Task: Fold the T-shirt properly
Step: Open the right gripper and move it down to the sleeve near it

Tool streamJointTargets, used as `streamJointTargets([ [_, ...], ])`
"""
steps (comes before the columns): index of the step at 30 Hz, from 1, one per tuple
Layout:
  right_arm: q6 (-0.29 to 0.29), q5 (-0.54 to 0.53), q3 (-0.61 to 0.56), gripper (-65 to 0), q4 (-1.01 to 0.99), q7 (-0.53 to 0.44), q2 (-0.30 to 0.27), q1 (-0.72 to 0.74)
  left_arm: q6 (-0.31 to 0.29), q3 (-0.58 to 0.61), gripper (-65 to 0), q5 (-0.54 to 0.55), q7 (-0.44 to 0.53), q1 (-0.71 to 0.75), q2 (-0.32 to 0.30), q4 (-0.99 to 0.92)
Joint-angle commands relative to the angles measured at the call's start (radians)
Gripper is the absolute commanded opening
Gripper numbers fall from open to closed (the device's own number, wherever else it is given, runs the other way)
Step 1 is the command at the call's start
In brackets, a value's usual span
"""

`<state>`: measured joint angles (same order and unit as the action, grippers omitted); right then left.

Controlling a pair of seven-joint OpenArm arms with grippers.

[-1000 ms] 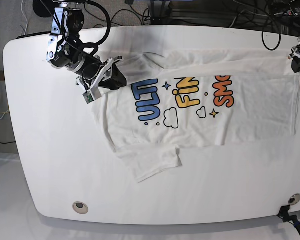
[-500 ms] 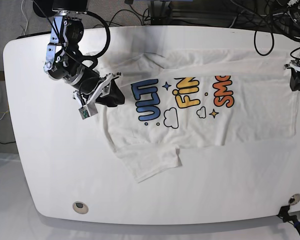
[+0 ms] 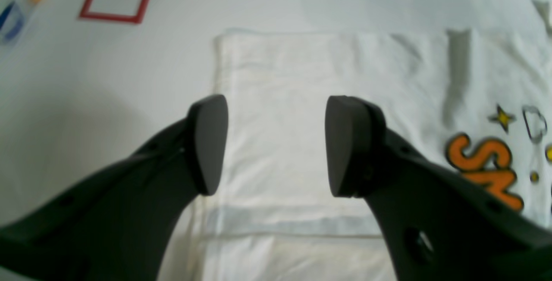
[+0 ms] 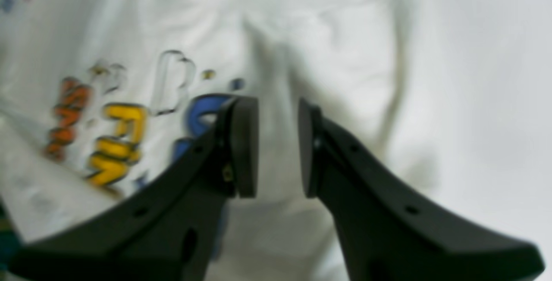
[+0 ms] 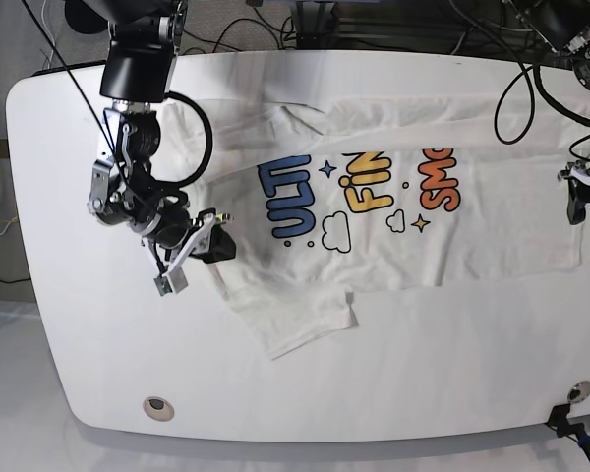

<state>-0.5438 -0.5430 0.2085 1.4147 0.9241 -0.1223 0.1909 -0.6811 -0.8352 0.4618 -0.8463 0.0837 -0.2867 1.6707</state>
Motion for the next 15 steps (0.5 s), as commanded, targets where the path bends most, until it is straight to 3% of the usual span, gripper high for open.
streamJointTargets([
  [1, -0.006, 0.053, 0.004, -49.7, -0.045, -0.024, -0.010, 0.100, -0.004, 0.034, -30.7, 0.009, 0.022, -0.020, -0.041, 0.013],
  [6, -0.008, 0.192, 0.004, -49.2, -0.188, -0.026, -0.014, 0.241, -0.004, 0.063, -30.7, 0.009, 0.022, -0.054, -0.038, 0.013],
  [12, -0.008, 0.294, 0.004, -30.8, -0.303, -0.038, -0.014, 0.316, -0.004, 0.063, -30.7, 0.009, 0.022, -0.054, -0.036, 0.013],
  [15, -0.008, 0.323, 0.004, -29.9, -0.335, -0.093, -0.014, 0.315, -0.004, 0.061, -30.7, 0.009, 0.022, -0.051, -0.039, 0.013],
])
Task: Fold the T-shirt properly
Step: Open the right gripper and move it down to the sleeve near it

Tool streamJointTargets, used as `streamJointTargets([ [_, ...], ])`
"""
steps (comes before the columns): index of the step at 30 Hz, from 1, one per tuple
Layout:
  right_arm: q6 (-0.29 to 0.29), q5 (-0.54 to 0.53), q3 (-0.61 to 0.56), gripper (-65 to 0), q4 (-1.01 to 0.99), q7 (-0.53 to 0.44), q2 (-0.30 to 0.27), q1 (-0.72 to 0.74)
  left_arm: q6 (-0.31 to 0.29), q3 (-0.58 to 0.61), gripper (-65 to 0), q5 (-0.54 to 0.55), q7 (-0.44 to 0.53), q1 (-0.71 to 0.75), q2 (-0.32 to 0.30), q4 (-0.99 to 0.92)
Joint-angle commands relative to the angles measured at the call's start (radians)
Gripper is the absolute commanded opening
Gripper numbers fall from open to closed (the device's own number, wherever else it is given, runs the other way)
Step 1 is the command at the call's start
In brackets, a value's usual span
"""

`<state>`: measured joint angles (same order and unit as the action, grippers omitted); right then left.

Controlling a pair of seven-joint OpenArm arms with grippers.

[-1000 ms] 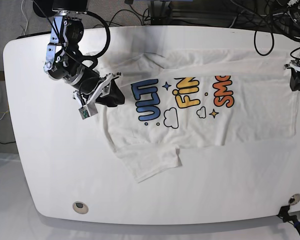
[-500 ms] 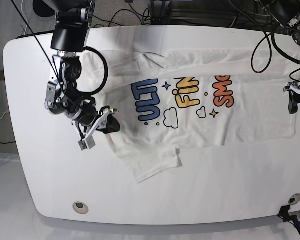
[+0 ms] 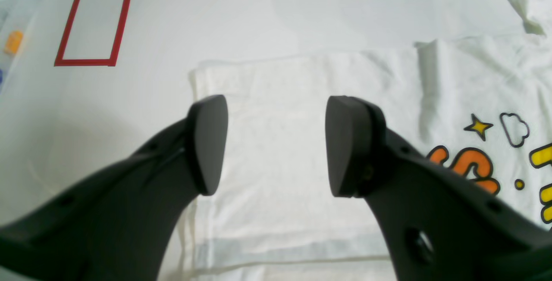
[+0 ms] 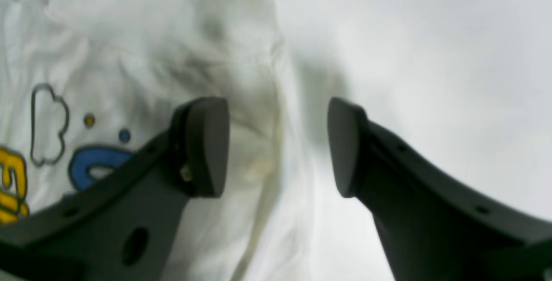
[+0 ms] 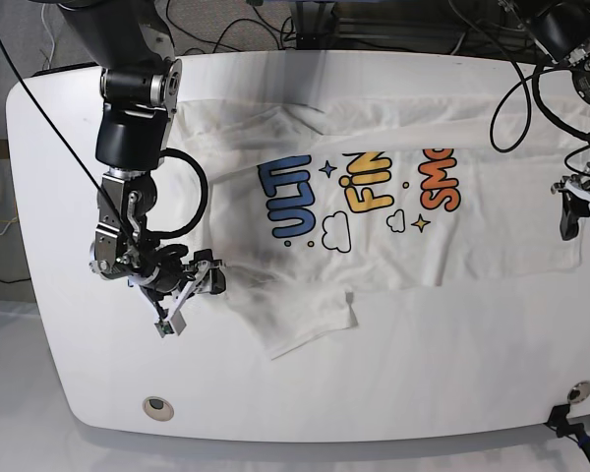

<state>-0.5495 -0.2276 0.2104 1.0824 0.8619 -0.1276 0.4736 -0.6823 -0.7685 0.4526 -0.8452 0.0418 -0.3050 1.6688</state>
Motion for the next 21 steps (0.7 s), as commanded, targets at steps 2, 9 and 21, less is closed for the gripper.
streamJointTargets([
  [2, -0.002, 0.024, 0.002, -30.0, -0.031, -0.051, -0.008, 0.029, -0.001, -0.007, -30.7, 0.016, 0.020, -0.009, -0.023, 0.015],
  [9, -0.002, 0.024, 0.004, -30.0, -0.126, -0.096, -0.008, 0.024, -0.001, -0.006, -30.7, 0.016, 0.020, -0.010, -0.036, 0.015],
  [21, -0.002, 0.023, 0.004, -54.2, -0.120, -0.097, -0.004, -0.042, -0.001, -0.006, -30.7, 0.016, 0.020, -0.012, -0.035, 0.014],
])
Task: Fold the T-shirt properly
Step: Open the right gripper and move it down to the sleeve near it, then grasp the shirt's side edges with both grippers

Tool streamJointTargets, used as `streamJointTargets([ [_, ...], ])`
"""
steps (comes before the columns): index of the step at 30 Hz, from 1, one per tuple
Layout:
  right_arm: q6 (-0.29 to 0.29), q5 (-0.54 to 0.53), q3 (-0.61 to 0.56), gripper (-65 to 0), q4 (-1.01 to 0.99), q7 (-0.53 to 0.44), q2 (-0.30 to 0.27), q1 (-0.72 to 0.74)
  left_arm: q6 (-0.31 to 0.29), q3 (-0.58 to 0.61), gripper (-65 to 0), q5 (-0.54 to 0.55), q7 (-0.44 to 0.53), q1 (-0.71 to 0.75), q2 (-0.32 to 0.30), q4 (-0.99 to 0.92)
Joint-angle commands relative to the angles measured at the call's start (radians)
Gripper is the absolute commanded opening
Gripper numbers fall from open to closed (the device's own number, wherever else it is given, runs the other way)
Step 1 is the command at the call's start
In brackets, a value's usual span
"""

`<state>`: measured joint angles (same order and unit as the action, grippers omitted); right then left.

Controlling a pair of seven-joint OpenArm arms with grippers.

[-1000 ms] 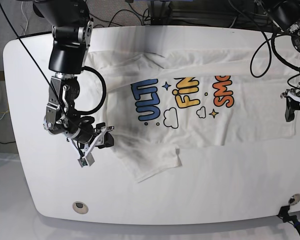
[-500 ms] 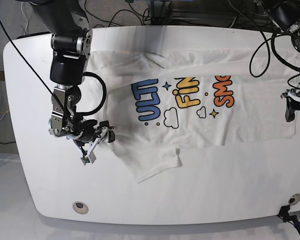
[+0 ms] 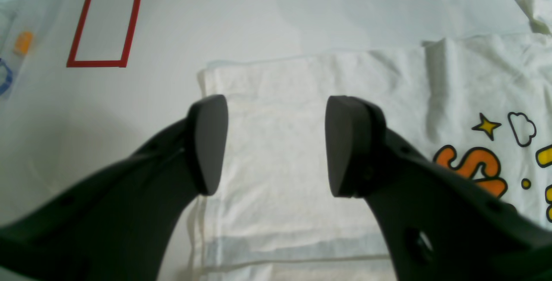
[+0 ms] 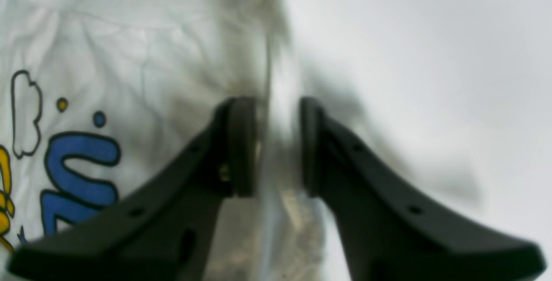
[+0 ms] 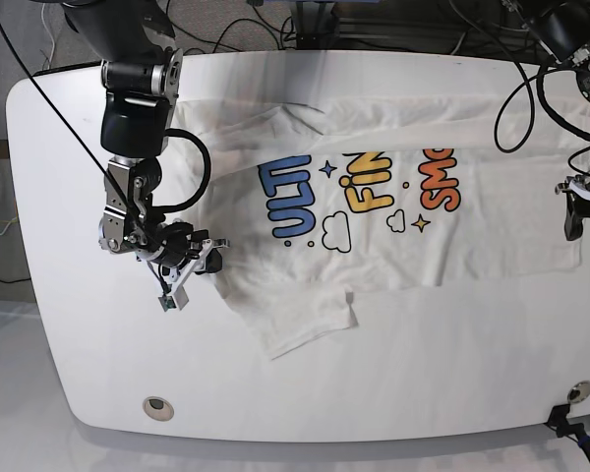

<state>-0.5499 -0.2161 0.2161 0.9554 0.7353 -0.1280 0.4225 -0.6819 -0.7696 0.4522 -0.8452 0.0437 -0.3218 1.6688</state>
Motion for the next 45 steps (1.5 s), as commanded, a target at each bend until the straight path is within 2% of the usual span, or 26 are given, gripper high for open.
streamJointTargets([
  [1, -0.002, 0.011, -0.002, -56.1, 0.007, 0.030, -0.003, 0.003, -0.002, -0.004, -30.7, 0.017, 0.020, -0.014, -0.018, 0.014],
  [4, -0.002, 0.011, -0.002, -58.2, 0.007, 0.030, -0.002, 0.000, -0.002, -0.004, -30.7, 0.017, 0.020, -0.015, -0.018, 0.012],
  [16, -0.002, 0.011, -0.002, -57.2, 0.001, 0.030, -0.002, 0.059, -0.002, -0.001, -30.7, 0.015, 0.024, -0.044, -0.033, -0.029],
  [21, 0.000, 0.011, -0.002, -41.0, 0.003, 0.030, -0.002, 0.063, -0.002, -0.001, -30.7, 0.015, 0.024, -0.043, -0.033, -0.029],
  [23, 0.000, 0.011, -0.002, -36.8, 0.003, 0.030, -0.002, 0.071, -0.002, -0.001, -30.7, 0.015, 0.024, -0.043, -0.035, -0.029],
  [30, 0.000, 0.011, -0.002, -35.6, 0.000, 0.028, 0.000, 0.112, -0.002, -0.001, -30.7, 0.015, 0.024, -0.043, -0.035, -0.029],
  [34, 0.003, 0.017, -0.002, -35.6, 0.000, 0.027, 0.026, 0.144, -0.002, -0.001, -30.7, 0.015, 0.024, -0.043, -0.052, -0.029],
  [40, 0.006, 0.019, -0.004, -35.6, -0.106, -0.075, 0.038, 0.183, -0.002, -0.001, -30.7, 0.015, 0.024, -0.044, -0.053, -0.029],
  [45, 0.008, 0.020, -0.004, -35.6, -0.223, -0.170, 0.021, 0.214, -0.002, -0.001, -30.7, 0.015, 0.024, -0.044, -0.053, -0.029],
])
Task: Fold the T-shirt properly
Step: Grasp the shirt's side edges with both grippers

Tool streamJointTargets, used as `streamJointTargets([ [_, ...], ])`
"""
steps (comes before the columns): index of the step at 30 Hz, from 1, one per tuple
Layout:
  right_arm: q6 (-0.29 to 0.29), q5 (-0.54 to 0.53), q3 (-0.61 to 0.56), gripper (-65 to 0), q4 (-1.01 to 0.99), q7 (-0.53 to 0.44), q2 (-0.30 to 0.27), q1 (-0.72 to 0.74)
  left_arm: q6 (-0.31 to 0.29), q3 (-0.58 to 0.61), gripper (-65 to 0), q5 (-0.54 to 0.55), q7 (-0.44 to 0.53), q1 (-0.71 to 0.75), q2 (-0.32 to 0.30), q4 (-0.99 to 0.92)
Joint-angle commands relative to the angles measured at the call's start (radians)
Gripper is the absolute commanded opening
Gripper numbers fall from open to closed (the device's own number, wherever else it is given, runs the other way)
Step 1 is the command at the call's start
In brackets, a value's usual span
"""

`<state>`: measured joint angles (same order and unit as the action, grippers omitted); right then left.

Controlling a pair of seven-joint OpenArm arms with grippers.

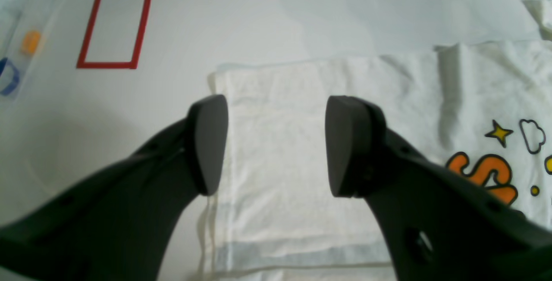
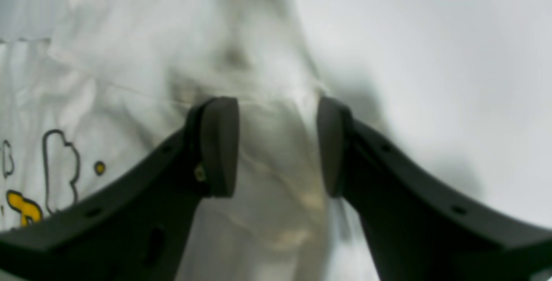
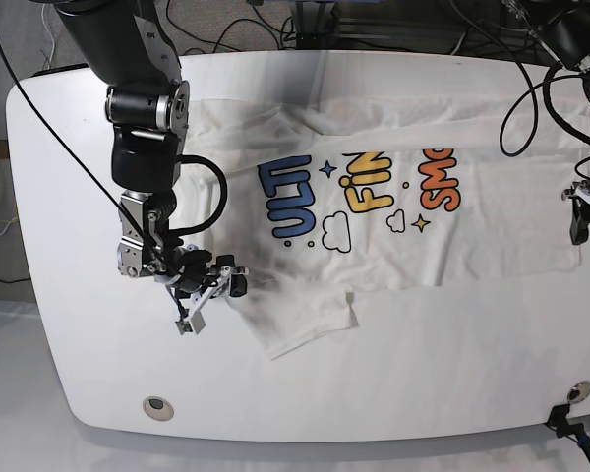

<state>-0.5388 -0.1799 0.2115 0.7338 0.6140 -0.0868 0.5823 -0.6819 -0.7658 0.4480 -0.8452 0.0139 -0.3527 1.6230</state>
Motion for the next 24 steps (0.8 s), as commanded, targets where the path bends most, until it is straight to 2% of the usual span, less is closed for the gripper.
streamJointTargets([
  [1, -0.004, -0.016, 0.001, -35.6, -0.016, -0.062, -0.026, 0.063, -0.002, -0.005, -30.7, 0.019, 0.024, -0.015, -0.022, 0.016],
  [5, -0.004, 0.006, -0.001, -35.6, -0.069, -0.102, -0.046, 0.087, -0.002, -0.005, -30.7, 0.019, 0.025, -0.015, -0.022, 0.016],
  [9, -0.004, 0.124, 0.001, -35.6, -0.075, -0.136, -0.038, 0.097, -0.002, 0.012, -30.7, 0.013, 0.027, -0.041, -0.024, 0.004],
  [14, -0.004, 0.142, 0.003, -35.6, -0.079, -0.142, -0.015, 0.078, -0.008, 0.018, -30.7, -0.102, 0.028, -0.117, -0.024, -0.050],
  [19, -0.007, 0.141, 0.003, -35.6, -0.079, -0.142, 0.014, 0.069, -0.008, 0.027, -30.7, -0.156, 0.085, -0.188, -0.026, -0.175],
  [24, -0.007, 0.141, 0.003, -35.7, -0.079, -0.141, 0.037, 0.055, -0.006, 0.104, -30.6, -0.193, 0.185, -0.253, -0.076, -0.366],
])
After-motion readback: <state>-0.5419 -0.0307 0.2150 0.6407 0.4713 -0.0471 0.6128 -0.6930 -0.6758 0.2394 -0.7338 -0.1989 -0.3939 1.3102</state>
